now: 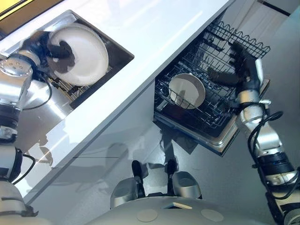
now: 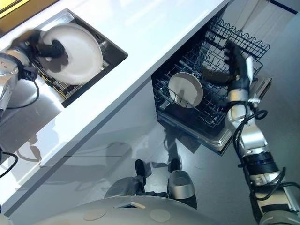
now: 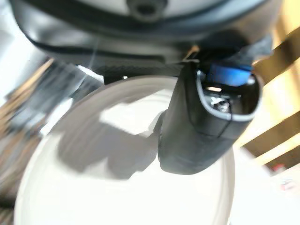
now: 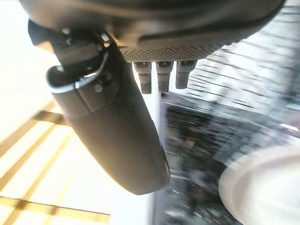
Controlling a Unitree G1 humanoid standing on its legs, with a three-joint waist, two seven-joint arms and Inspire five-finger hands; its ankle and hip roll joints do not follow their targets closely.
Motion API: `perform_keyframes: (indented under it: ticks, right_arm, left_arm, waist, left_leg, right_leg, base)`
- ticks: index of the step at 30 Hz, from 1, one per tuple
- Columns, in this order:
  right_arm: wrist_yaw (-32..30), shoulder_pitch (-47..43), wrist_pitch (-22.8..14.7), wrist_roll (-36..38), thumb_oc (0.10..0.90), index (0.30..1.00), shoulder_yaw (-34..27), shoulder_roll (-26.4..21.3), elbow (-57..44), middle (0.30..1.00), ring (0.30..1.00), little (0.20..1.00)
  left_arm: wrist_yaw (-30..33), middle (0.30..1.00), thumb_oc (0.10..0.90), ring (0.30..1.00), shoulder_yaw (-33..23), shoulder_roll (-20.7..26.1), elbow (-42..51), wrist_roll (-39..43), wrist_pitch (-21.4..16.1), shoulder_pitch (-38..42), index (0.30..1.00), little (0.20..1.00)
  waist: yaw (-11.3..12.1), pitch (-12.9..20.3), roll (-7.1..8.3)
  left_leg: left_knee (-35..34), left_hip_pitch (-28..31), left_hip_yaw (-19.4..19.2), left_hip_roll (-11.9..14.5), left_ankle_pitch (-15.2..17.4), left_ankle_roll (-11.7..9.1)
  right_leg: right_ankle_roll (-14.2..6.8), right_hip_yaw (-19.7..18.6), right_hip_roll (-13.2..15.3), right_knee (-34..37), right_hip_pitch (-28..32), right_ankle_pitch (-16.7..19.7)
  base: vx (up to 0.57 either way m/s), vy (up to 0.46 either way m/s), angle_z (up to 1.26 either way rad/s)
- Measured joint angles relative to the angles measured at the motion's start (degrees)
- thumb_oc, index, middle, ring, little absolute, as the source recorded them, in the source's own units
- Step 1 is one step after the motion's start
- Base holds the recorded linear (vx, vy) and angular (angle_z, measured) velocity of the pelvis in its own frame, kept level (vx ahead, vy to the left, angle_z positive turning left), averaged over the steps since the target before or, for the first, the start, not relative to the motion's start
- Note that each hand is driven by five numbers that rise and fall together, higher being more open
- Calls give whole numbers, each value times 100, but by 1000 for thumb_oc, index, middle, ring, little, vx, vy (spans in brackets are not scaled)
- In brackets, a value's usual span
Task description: Pick up plates and place into dishwasher.
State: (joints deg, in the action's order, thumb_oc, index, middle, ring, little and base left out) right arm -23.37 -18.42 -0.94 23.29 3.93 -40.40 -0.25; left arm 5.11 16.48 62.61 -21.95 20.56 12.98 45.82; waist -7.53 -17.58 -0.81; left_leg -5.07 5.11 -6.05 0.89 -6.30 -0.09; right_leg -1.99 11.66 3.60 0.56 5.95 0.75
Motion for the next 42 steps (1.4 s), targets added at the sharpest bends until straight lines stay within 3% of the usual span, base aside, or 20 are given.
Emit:
perform_keyframes:
  ticks: [3, 7, 9, 14, 19, 25, 30, 42]
  right_arm:
    - [-2, -114, -483, 27, 800, 900, -400, -11, -355, 900, 900, 900]
    - [284, -524, -640, 284, 800, 900, -512, -153, -755, 900, 900, 900]
    - [662, -749, -642, 780, 800, 900, -548, -208, -1064, 900, 900, 900]
    - [1832, -934, -444, 2252, 800, 900, -341, -205, -1599, 900, 900, 900]
    - [2148, -1134, -89, 2731, 800, 900, 480, 92, -1597, 900, 900, 900]
    - [2108, -1145, -61, 2695, 800, 900, 907, 793, -1571, 900, 900, 900]
    - [1975, -1194, -56, 2442, 800, 900, 1231, 1029, -1553, 900, 900, 900]
    - [1847, -1212, 357, 2092, 800, 900, 1439, 1249, -1044, 900, 900, 900]
  left_arm:
    - [1096, 300, 100, 300, -514, 35, 857, -489, -601, 2, 300, 200]
    - [2000, 300, 100, 300, -1149, 24, 1714, -1550, -1225, -22, 300, 200]
    - [2375, 300, 100, 300, -1404, 26, 2074, -2113, -1547, -18, 300, 200]
    - [2720, 300, 100, 300, -1477, -11, 2541, -2935, -2322, -17, 300, 200]
    - [2735, 300, 100, 300, -1238, -259, 2591, -2974, -2924, -17, 300, 200]
    - [2712, 300, 100, 300, -536, -872, 2588, -3082, -3114, -30, 300, 200]
    - [2671, 300, 100, 300, -13, -1380, 2564, -3194, -3145, -99, 300, 200]
    - [2482, 300, 100, 300, 183, -2033, 2531, -3174, -3333, -488, 300, 200]
  waist:
    - [51, 9, 16]
    - [61, 13, 20]
    - [70, 18, 27]
    - [104, 208, 51]
    - [110, 521, 74]
    - [128, 841, 97]
    - [121, 910, 89]
    - [139, 915, 86]
  left_leg:
    - [0, -72, 71, 7, -29, -22]
    - [0, -80, 139, 10, -40, -32]
    - [0, -89, 174, 10, -50, -37]
    - [0, -171, 306, 5, -69, -62]
    - [-1, -176, 369, 6, -86, -93]
    - [-2, -188, 369, 1, -97, -97]
    - [-1, -193, 369, -1, -103, -92]
    - [-1, -204, 377, -2, -131, -55]
  right_leg:
    - [0, -9, -21, 40, 11, 0]
    - [0, -13, -36, 58, 39, -1]
    - [1, -12, -35, 60, 52, -1]
    - [0, -18, -26, 145, 80, -5]
    - [-3, -20, -34, 180, 136, -9]
    - [-4, -22, -34, 217, 163, -9]
    - [-4, -22, -42, 226, 163, -8]
    - [-4, -24, -43, 245, 167, -8]
  base:
    - [-70, -21, 16]
    - [-48, -15, 11]
    - [-39, -10, 9]
    - [-40, -4, 14]
    - [-37, 7, 11]
    - [-32, 16, 3]
    - [0, 0, 0]
    - [0, 0, 0]
